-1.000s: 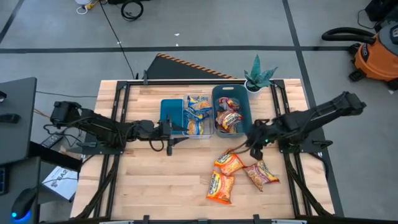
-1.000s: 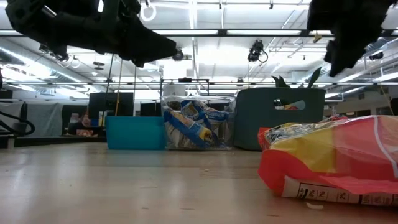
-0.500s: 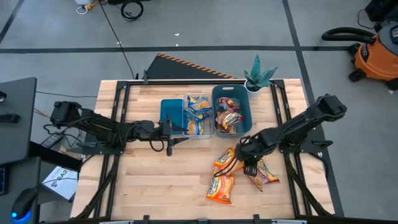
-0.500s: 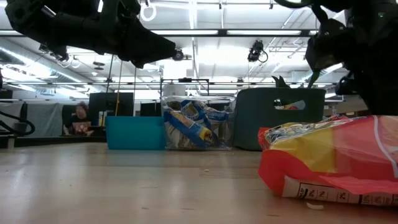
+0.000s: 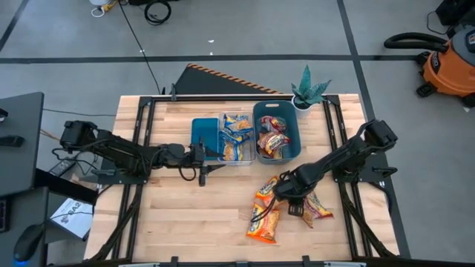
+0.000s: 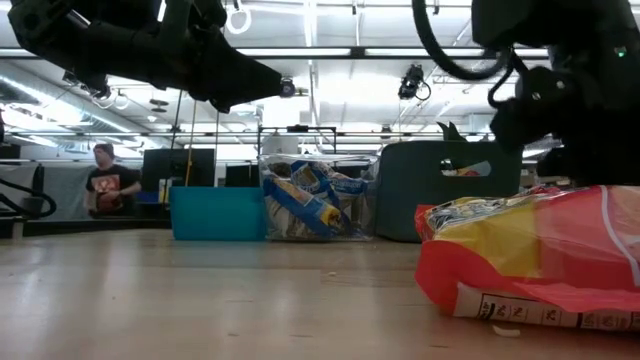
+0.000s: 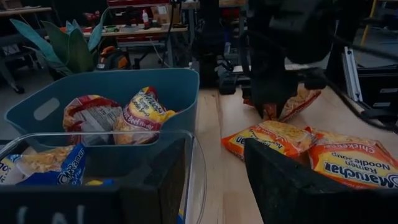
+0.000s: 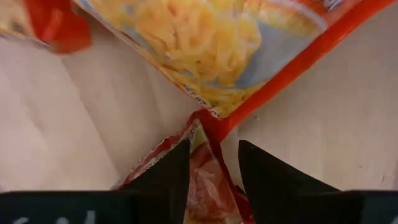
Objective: Sort Maruchan noodles
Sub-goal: Put the red noodle into the green bin
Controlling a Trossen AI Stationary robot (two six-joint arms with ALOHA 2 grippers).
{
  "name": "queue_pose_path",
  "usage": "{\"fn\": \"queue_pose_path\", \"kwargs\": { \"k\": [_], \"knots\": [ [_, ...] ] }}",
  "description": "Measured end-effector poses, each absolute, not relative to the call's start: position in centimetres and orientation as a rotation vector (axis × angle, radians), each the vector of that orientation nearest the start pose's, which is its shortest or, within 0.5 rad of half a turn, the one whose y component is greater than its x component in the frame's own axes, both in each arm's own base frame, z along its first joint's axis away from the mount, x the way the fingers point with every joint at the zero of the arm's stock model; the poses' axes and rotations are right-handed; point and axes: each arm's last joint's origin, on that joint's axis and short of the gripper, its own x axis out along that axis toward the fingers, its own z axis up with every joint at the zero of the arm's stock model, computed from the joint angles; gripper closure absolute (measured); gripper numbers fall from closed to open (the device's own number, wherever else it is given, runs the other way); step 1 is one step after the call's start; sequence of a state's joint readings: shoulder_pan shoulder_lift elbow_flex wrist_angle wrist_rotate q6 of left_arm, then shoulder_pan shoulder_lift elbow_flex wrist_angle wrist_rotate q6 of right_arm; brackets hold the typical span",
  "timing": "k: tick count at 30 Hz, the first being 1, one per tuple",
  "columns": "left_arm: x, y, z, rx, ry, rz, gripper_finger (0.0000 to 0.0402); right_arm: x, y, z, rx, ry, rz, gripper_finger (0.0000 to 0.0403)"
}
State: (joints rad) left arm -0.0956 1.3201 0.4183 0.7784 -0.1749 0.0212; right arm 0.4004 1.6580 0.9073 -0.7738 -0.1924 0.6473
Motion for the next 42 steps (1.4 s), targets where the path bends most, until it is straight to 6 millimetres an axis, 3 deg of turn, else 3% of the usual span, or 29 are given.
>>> {"fn": "queue_pose_path", "kwargs": {
  "k": [6, 14, 19, 24, 31, 42],
  "knots": [
    [24.8, -1.9, 19.2, 0.028, 0.130, 0.078, 0.0233, 24.6, 11.0, 13.7, 0.313, 1.651, -0.043, 0.0291],
    [24.8, -1.9, 19.1, 0.029, 0.137, 0.078, 0.0233, 24.5, 10.8, 14.0, 0.266, 1.628, -0.042, 0.0387],
    [24.8, -1.9, 19.1, 0.025, 0.139, 0.078, 0.0233, 24.4, 10.6, 14.5, 0.241, 1.660, -0.050, 0.0390],
    [24.8, -1.9, 19.1, 0.025, 0.139, 0.078, 0.0233, 25.1, 10.4, 17.0, 0.173, 1.693, -0.124, 0.0397],
    [24.8, -1.9, 19.1, 0.007, 0.135, 0.080, 0.0233, 26.4, 10.2, 22.4, -0.037, 1.645, -0.247, 0.0396],
    [24.8, -1.9, 19.1, -0.022, 0.134, 0.082, 0.0233, 27.6, 9.4, 30.4, -0.147, 1.513, -0.336, 0.0397]
  ]
}}
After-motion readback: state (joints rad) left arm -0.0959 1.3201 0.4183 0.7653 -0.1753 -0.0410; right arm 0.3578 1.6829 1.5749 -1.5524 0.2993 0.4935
